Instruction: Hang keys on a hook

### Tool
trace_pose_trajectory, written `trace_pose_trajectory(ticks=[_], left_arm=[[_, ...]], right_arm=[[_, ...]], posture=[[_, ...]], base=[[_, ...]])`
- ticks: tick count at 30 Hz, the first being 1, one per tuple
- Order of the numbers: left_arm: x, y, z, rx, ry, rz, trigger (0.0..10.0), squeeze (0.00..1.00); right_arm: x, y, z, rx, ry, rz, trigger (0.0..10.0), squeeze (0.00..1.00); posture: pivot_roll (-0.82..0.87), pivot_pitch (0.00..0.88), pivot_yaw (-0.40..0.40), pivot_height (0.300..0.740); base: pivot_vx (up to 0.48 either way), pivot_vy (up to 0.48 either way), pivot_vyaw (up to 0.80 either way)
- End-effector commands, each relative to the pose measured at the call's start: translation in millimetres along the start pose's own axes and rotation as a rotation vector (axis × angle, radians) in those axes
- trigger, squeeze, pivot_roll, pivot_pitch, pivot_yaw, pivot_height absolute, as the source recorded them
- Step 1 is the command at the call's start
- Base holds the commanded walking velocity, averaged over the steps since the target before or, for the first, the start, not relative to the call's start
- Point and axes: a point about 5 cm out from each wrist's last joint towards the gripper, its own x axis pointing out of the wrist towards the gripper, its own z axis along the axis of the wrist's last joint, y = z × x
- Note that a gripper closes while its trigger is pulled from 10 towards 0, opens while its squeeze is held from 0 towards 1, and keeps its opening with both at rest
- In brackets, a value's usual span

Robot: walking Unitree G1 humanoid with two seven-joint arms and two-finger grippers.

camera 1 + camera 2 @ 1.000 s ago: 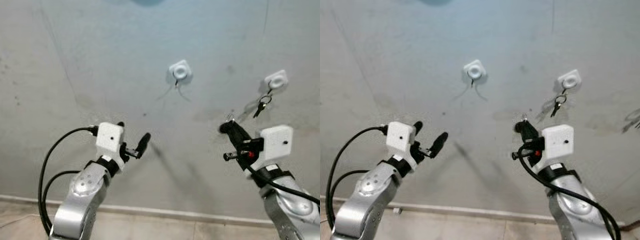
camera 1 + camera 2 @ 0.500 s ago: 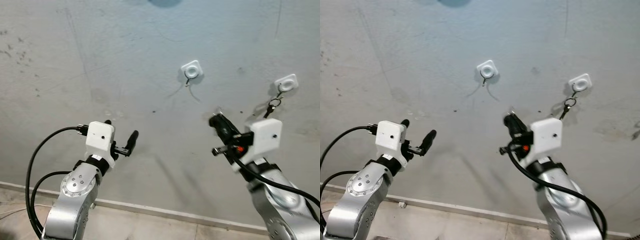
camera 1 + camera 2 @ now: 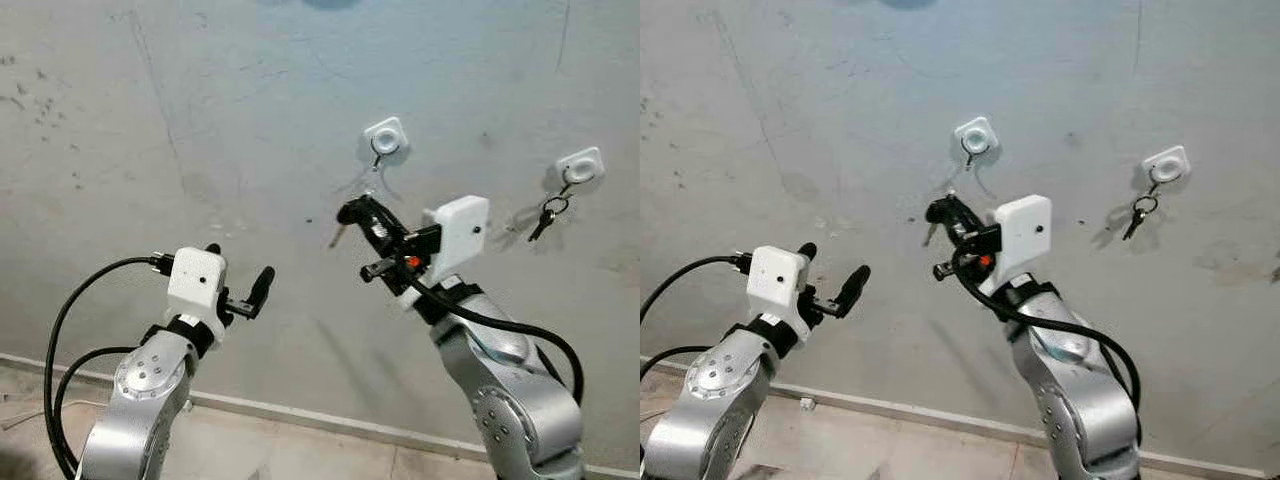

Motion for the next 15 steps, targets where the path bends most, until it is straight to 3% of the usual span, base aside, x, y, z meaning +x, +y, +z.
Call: trace_pose_trajectory(ticks=[1,7,15], left_arm=[[-2.5,-0.3,5,0.021,-0.022,-0.01,10.0,0.0],[-3.9,-2.4,9,0.025,-0.043,-0.028,10.0,0.0],[-0.1,-12.6,32,0.024,-0.135,-0.127,10.0,0.0]], right_arm=[[3.6,1.1,1,0.005,-0.013,0.02,10.0,0.0],[17.1,-4.9,2,0.052,-0.054,-0.004,10.0,0.0],[33.0,-18.6,6,0.073,-0.105,-0.056,10.0,0.0]], posture=[[0.22,0.0,-0.034,0.74],[0.23,0.0,-0.037,0.74],[0.24,0.0,-0.036,0.74]], base=[[0.0,0.0,0.0],[0.0,0.0,0.0],[0.0,0.0,0.0]])
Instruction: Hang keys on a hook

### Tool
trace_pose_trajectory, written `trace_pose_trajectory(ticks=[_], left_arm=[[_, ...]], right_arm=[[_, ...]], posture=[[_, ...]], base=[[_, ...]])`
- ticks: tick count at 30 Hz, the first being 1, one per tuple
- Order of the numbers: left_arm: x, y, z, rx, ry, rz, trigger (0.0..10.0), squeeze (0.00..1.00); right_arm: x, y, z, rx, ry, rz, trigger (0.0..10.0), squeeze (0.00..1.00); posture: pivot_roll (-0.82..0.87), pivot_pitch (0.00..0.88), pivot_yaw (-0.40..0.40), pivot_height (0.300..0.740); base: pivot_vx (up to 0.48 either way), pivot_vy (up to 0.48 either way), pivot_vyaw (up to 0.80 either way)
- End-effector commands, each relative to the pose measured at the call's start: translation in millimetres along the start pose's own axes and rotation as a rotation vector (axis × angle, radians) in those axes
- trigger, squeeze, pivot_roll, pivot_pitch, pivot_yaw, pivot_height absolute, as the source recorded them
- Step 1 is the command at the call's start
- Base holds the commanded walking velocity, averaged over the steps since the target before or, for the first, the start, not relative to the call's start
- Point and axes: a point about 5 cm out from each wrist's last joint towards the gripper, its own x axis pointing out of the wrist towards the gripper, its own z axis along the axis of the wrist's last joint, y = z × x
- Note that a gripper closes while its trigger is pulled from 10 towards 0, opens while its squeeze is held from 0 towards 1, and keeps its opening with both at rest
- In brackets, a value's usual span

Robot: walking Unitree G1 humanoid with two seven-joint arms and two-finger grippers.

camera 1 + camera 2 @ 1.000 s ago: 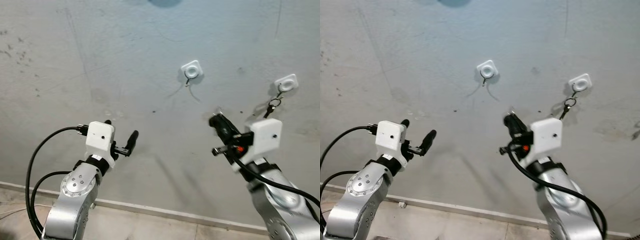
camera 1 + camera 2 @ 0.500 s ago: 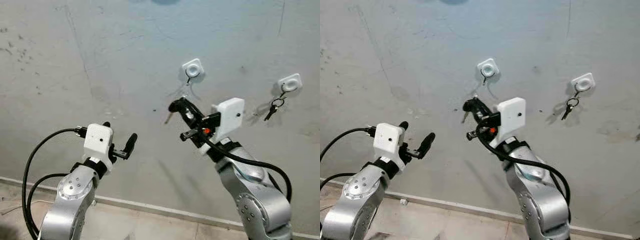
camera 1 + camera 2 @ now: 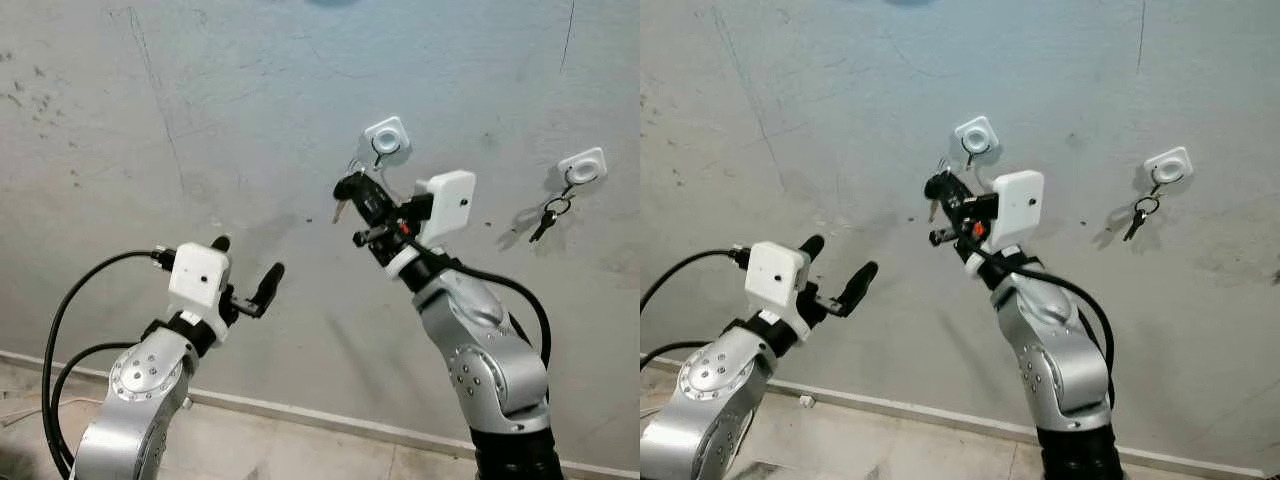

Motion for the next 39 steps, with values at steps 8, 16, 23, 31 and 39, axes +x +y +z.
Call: trace_pose_trajectory(ticks=[8,16,23,31,39], left_arm=[[10.5,-14.7,23,-0.018,-0.072,-0.105,10.0,0.0],[10.1,-14.7,24,-0.035,-0.068,-0.108,10.0,0.0],[11.7,-19.7,29,-0.055,-0.074,-0.143,10.0,0.0],[19.0,-23.8,36,-0.049,-0.094,-0.183,10.0,0.0],[23.1,-20.8,43,-0.041,-0.115,-0.179,10.0,0.0]], right_arm=[[8.8,-7.6,4,0.02,-0.053,-0.049,10.0,0.0],[7.2,-12.7,2,0.044,-0.056,-0.072,10.0,0.0],[1.9,-19.0,-3,0.073,-0.045,-0.1,10.0,0.0],[-1.8,-24.4,-11,0.112,-0.024,-0.136,10.0,0.0],[-5.1,-27.5,-19,0.158,-0.003,-0.165,10.0,0.0]], posture=[[0.24,0.0,-0.034,0.74],[0.24,0.0,-0.034,0.74],[0.23,0.0,-0.033,0.74],[0.23,0.0,-0.028,0.74],[0.23,0.0,-0.025,0.74]], base=[[0.0,0.0,0.0],[0.0,0.0,0.0],[0.0,0.0,0.0],[0.0,0.0,0.0],[0.0,0.0,0.0]])
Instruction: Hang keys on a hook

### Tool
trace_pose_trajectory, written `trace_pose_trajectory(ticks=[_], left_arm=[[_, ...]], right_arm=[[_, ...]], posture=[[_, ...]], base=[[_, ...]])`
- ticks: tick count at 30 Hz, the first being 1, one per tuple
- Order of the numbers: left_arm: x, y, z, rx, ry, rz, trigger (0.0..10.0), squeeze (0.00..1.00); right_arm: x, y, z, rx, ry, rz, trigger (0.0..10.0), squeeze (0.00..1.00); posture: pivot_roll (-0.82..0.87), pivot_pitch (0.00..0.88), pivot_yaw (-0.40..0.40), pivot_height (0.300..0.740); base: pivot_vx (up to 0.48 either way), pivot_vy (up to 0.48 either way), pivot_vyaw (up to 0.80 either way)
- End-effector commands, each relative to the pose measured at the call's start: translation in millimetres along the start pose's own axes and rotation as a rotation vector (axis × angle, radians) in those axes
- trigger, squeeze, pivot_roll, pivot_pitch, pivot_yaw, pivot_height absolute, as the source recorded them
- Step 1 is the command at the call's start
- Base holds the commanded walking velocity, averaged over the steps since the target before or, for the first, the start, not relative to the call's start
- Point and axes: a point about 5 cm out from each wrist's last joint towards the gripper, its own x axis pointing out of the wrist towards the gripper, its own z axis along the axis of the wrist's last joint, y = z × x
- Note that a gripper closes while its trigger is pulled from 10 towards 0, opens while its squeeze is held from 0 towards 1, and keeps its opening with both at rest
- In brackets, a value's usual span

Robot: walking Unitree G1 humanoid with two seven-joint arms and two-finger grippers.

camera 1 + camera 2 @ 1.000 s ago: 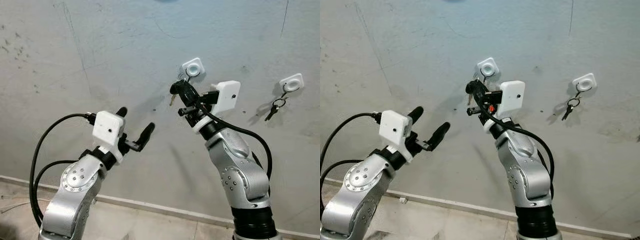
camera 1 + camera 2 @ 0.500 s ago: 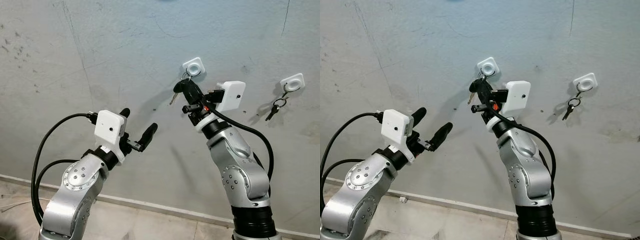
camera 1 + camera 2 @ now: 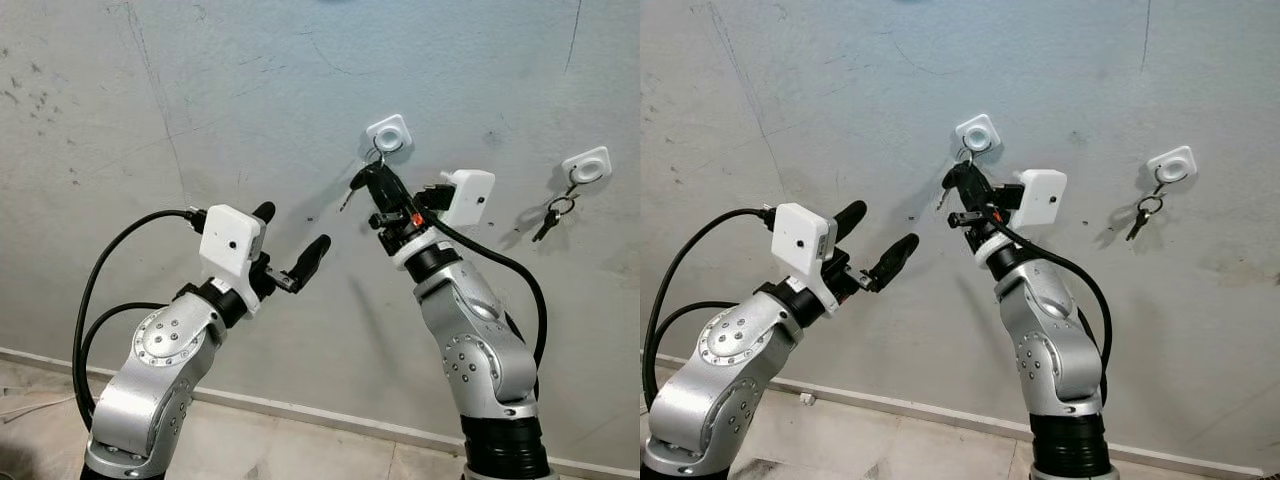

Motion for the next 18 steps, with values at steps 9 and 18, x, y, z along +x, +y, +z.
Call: trace_pose_trajectory(ticks=[9,18], left_arm=[[3.9,1.3,8,0.008,-0.022,0.0,10.0,0.0],[5.1,3.2,11,0.012,-0.031,0.005,10.0,0.0]], right_arm=[[-8.3,-15.9,-18,0.065,0.069,-0.094,10.0,0.0],[-9.8,-17.6,-22,0.128,0.073,-0.122,10.0,0.0]], posture=[[0.23,0.0,-0.025,0.74],[0.23,0.0,-0.026,0.74]], base=[[0.0,0.0,0.0],[0.0,0.0,0.0]])
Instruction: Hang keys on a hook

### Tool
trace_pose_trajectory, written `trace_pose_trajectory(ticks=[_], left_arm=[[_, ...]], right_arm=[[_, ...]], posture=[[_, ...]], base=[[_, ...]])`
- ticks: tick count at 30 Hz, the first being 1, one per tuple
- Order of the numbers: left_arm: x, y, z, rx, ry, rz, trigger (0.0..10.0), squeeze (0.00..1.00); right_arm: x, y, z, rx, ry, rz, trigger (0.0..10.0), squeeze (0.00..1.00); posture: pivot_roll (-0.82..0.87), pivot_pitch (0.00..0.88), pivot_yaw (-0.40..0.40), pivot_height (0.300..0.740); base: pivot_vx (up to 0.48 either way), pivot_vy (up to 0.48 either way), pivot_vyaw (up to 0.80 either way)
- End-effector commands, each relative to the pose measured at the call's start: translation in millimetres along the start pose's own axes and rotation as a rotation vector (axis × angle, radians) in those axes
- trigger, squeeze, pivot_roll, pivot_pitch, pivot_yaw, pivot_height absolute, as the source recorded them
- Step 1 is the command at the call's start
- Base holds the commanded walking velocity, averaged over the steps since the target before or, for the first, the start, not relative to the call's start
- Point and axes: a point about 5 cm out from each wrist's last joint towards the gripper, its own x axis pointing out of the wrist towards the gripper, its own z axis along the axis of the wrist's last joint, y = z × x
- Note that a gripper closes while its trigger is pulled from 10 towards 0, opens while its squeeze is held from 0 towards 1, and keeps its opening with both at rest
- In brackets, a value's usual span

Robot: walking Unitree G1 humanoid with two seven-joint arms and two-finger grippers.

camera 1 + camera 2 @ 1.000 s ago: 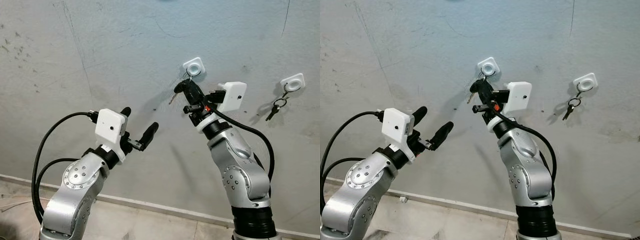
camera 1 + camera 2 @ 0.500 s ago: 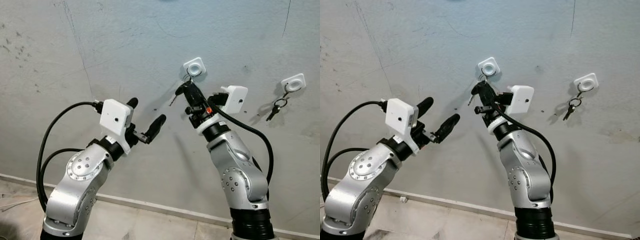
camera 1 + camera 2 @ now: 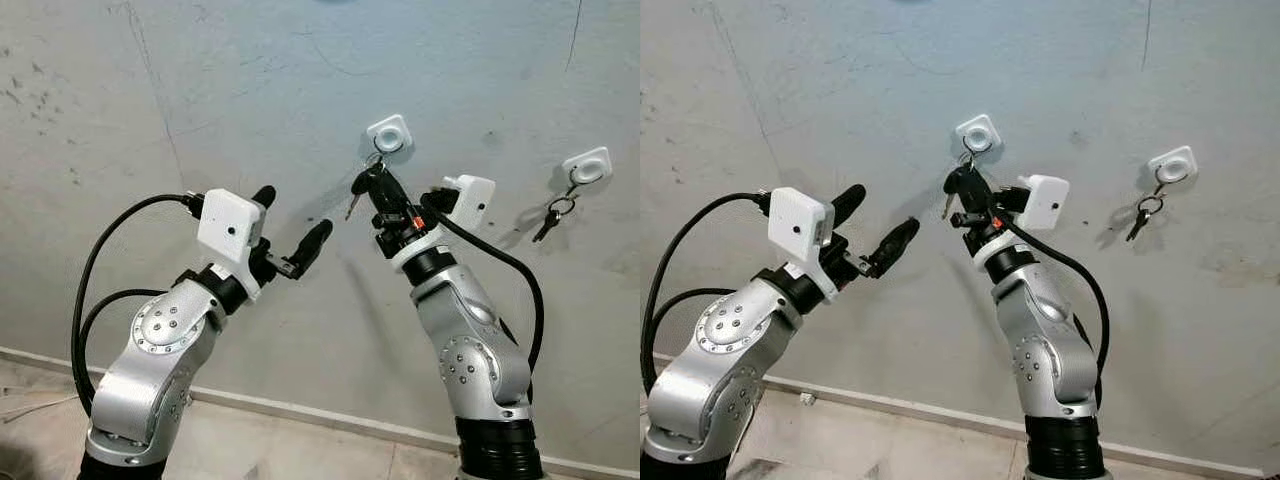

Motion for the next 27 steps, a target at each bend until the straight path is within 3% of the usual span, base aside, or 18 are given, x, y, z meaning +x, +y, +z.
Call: trace_pose_trajectory(ticks=[1,11,27], left_arm=[[1.5,0.0,2,-0.001,-0.001,-0.003,10.0,0.0],[8.3,2.0,14,0.005,-0.038,0.001,10.0,0.0],[8.8,1.6,11,0.003,-0.032,-0.003,10.0,0.0]], right_arm=[[-8.8,-18.3,-16,0.035,0.074,-0.109,10.0,0.0],[-18.1,-24.9,-26,0.105,0.103,-0.159,10.0,0.0],[-24.0,-29.6,-29,0.123,0.115,-0.191,10.0,0.0]], posture=[[0.23,0.0,-0.026,0.74],[0.23,0.0,-0.028,0.74],[0.23,0.0,-0.023,0.74]], base=[[0.0,0.0,0.0],[0.0,0.0,0.0],[0.0,0.0,0.0]])
